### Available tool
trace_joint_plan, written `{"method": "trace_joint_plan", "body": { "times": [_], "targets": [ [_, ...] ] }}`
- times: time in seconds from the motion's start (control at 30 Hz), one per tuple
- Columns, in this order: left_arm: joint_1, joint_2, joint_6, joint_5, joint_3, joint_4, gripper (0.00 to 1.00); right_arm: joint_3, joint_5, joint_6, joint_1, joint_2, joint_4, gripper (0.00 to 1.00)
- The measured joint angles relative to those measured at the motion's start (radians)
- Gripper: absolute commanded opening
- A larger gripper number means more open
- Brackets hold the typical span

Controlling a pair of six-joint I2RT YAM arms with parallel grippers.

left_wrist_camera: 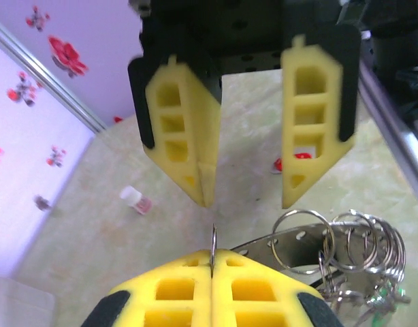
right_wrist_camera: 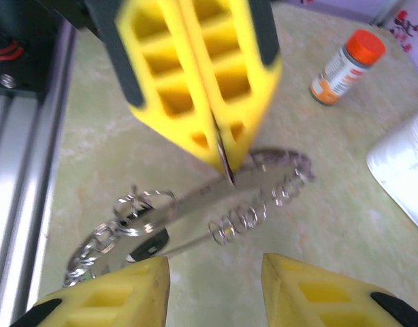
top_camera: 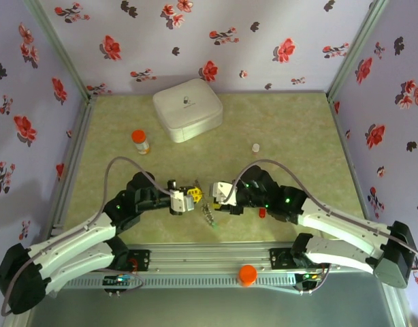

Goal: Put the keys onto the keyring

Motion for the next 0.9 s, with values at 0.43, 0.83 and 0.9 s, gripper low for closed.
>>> {"method": "trace_joint_plan", "body": {
  "times": [0.43, 0.83, 0.9],
  "targets": [
    [-0.061, -0.008, 0.268, -0.190, -0.006, 0.029, 0.00, -0.051, 0.046, 0.027, -0.002, -0.023, 0.077, 0.37],
    [-0.063, 0.001, 0.132, -0.269, -0.021, 0.089, 0.00, -0.077, 0.063, 0.070, -0.009, -0.076, 0.091, 0.47],
    [-0.063, 0.001, 0.046, -0.297, -0.044, 0.140, 0.00, -0.075, 0.060, 0.149, -0.029, -0.080, 0.095, 0.47]
  ]
}}
